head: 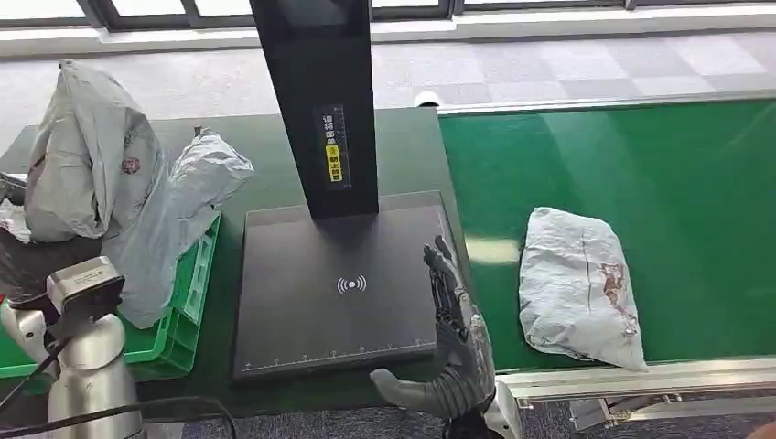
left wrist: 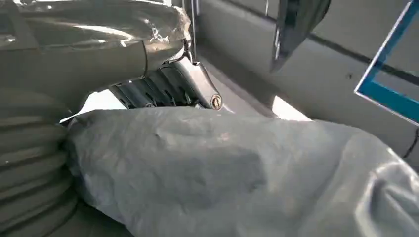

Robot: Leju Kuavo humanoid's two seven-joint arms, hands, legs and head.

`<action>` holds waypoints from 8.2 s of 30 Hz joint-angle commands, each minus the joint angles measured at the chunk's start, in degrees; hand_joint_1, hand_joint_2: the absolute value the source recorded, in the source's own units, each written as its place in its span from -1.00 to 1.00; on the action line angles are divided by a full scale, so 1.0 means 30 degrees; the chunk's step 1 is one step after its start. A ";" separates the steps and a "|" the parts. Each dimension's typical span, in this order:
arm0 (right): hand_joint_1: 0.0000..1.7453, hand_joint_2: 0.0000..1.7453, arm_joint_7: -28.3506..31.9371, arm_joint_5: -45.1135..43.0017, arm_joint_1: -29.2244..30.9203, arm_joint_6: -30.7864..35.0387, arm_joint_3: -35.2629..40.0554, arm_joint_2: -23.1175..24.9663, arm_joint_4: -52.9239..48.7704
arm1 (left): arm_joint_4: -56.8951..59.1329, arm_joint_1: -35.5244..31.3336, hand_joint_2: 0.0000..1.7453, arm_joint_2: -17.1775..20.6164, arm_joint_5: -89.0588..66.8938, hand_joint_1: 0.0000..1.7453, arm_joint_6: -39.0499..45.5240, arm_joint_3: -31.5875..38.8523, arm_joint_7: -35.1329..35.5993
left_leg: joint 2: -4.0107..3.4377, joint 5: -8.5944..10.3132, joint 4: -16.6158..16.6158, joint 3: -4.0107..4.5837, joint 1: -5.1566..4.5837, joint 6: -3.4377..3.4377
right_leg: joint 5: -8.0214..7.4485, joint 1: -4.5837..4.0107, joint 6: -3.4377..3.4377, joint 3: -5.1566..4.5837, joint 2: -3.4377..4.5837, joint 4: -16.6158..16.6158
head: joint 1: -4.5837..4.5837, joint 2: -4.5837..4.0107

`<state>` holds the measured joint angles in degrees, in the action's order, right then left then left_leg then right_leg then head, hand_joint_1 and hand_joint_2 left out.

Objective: Moved the parcel from conveyor to table for the left to box.

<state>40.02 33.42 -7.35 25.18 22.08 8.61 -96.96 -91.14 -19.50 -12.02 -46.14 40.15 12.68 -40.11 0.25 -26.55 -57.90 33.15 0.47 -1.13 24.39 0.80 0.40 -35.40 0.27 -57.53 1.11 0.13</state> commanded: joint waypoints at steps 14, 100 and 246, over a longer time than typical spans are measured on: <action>-1.00 1.00 -0.0007 -0.0201 0.0884 -0.0313 -0.0762 0.0037 0.1123 | 0.5121 -0.1695 1.00 0.0822 0.0071 1.00 -0.0050 0.6624 0.0036 | -0.0087 -0.0008 0.0082 -0.0112 -0.0011 -0.0004 | -0.0007 0.0004 -0.0027 0.0071 0.0070 0.0051 | 0.0000 0.0000; -1.00 1.00 -1.3904 1.8753 0.1845 0.0801 -1.3080 -0.3134 1.0868 | 0.3596 0.4707 -1.00 -0.0507 1.4375 -1.00 -0.5013 -0.5699 0.0662 | 0.0011 -0.0157 0.0052 -0.0187 -0.0037 0.0106 | 0.0116 0.0024 0.0049 0.0237 -0.0041 0.0128 | 0.0000 0.0000; 1.00 1.00 -0.0007 0.2735 1.3422 0.4416 -0.4333 0.2638 2.2386 | 0.9770 0.0706 -1.00 -0.0292 1.5842 -1.00 -0.4144 -0.8557 0.0036 | -0.0068 -0.0185 0.0019 -0.0241 -0.0037 0.0045 | 0.0153 0.0025 0.0018 0.0224 0.0050 0.0018 | 0.0000 0.0000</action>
<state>40.00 44.36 27.62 39.14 1.51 17.05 -38.55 -67.10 -14.14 -14.60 0.92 27.52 -10.73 -40.22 0.23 -27.08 -57.92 32.55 0.37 -1.01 24.88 0.88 0.50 -34.79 0.28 -57.54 1.11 0.13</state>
